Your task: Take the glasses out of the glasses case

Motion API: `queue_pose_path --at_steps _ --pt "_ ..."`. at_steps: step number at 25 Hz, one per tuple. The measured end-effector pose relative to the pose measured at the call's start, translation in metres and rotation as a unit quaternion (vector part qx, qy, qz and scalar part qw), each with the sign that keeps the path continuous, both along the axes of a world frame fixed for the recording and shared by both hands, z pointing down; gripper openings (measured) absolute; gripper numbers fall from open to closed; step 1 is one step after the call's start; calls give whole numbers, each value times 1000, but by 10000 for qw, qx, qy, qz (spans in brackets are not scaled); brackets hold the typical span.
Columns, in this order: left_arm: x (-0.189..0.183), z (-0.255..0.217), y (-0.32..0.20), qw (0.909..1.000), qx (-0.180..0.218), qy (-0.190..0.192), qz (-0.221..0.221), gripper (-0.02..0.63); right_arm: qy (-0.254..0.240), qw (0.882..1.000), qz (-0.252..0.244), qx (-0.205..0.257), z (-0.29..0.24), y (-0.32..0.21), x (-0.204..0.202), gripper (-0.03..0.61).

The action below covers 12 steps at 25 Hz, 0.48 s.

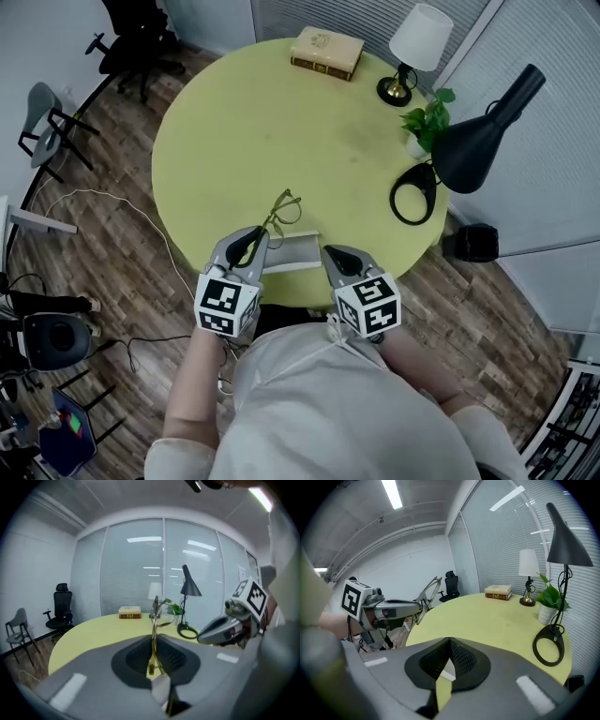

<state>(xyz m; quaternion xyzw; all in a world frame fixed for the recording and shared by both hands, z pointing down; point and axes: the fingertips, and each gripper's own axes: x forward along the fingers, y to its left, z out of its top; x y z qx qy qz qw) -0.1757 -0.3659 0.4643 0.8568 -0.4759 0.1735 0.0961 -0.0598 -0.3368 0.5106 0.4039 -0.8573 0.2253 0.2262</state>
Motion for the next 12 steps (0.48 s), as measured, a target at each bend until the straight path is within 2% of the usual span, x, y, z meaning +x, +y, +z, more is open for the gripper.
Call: queue_pose_path --at_steps 4,7,9,12 --pt "-12 -22 1 9952 432 329 -813 25 -67 9995 -142 289 -19 -1 -5 0" --pt "-19 -34 9 9866 633 516 -1414 25 -175 9980 -132 585 -34 -2 -7 -1" --pt "-24 -37 17 9800 690 623 -1760 26 -277 9964 -70 795 -46 -3 -7 0" --pt "-29 -35 27 9738 584 905 -2003 25 -384 9935 19 1072 -60 -3 -6 0"
